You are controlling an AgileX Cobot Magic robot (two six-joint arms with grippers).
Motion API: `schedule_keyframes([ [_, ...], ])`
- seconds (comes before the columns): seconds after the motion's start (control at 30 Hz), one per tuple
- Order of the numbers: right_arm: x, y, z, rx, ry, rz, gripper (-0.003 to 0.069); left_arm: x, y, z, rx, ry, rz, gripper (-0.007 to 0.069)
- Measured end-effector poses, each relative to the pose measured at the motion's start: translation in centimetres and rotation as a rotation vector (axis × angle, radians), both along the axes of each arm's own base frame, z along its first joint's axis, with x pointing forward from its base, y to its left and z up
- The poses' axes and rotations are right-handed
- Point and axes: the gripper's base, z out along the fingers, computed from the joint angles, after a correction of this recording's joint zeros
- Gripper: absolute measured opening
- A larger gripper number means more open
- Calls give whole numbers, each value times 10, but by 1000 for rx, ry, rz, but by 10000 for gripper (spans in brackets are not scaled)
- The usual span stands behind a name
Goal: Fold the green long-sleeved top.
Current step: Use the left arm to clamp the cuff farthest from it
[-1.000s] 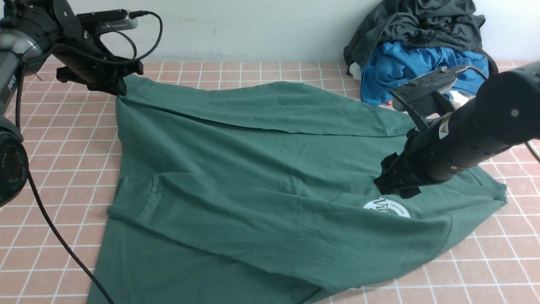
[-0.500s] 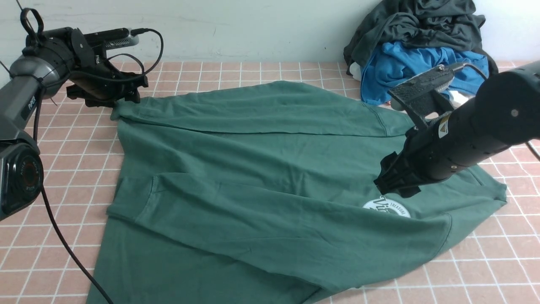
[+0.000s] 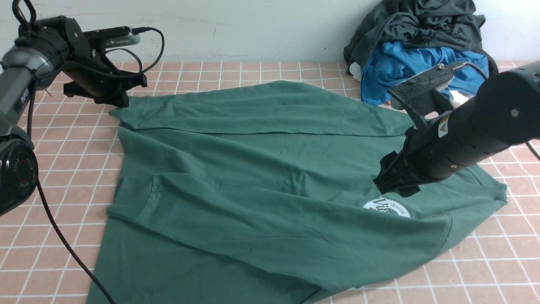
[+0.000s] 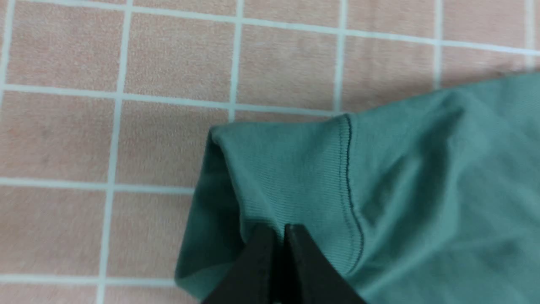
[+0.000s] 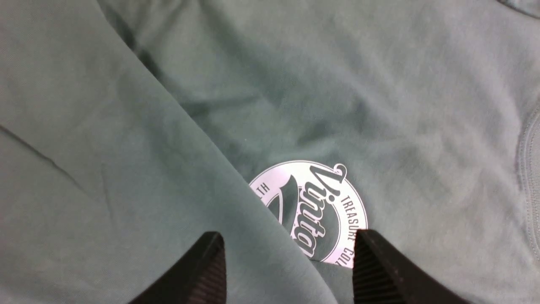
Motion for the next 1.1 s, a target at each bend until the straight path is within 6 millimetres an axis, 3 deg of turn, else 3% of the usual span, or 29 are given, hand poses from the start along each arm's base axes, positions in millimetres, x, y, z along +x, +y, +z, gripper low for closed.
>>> schedule_keyframes([
  [0.13,0,0,0,0,0,0,386,-4,-1,20,4,-6,-14,0],
  [0.23,0,0,0,0,-1,0,386,-4,1,23,40,-10,-35,31],
  [0.37,0,0,0,1,-3,0,386,-2,4,8,73,18,-40,140],
  [0.57,2,1,1,9,-22,0,386,2,5,-13,76,38,-38,364],
  [0.63,3,1,2,14,-34,1,386,4,6,-16,88,28,-34,384],
  [0.83,7,3,-9,4,-10,2,386,7,16,-35,146,50,79,333],
  [1.1,9,4,-16,-5,11,2,386,6,15,-38,107,68,108,305],
])
